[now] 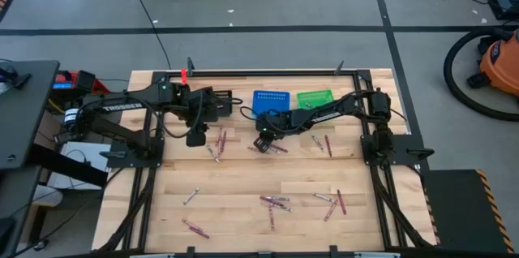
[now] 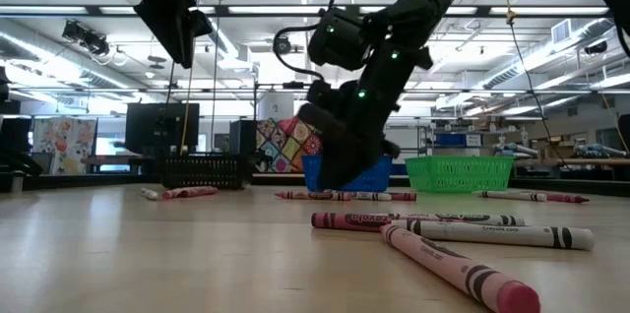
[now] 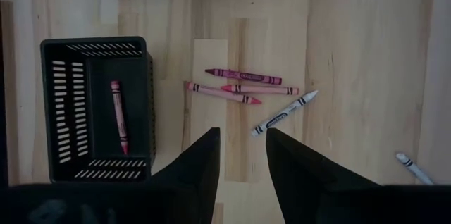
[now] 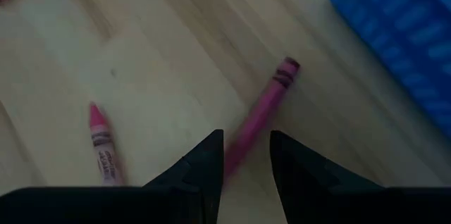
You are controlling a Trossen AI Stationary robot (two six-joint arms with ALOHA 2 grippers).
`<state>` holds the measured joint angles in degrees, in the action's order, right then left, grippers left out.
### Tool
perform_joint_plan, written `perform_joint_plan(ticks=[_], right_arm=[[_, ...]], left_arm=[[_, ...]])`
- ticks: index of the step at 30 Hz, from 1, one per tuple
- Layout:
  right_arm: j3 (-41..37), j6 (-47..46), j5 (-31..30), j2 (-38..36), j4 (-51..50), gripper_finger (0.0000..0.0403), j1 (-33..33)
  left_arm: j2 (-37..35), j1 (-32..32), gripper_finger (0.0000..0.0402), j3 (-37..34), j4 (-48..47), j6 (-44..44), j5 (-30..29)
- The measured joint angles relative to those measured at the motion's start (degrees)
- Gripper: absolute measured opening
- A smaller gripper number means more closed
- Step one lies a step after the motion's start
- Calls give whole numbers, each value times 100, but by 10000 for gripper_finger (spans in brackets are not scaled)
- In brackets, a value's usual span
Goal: Sort crayons
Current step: Put the red crayon into the blue bin
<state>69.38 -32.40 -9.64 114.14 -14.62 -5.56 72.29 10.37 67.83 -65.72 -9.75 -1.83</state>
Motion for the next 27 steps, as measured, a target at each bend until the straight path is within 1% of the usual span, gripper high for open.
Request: perform_joint_plan(ticks=[3,8,16,20,27], right_arm=[[3,49,-26,23,-72,124,0],[13,52,-279,79,-89,124,-9],[18,153,-288,84,-198,119,-90],[17,154,-292,84,-233,102,-98],[12,266,-294,88,-262,55,-101]], left_arm=[[-2,0,125,0,11,-1,0],[2,0,125,0,51,-1,0],[0,0,125,0,74,-107,0],[1,0,125,0,128,-121,0],[0,0,125,0,126,-126,0]])
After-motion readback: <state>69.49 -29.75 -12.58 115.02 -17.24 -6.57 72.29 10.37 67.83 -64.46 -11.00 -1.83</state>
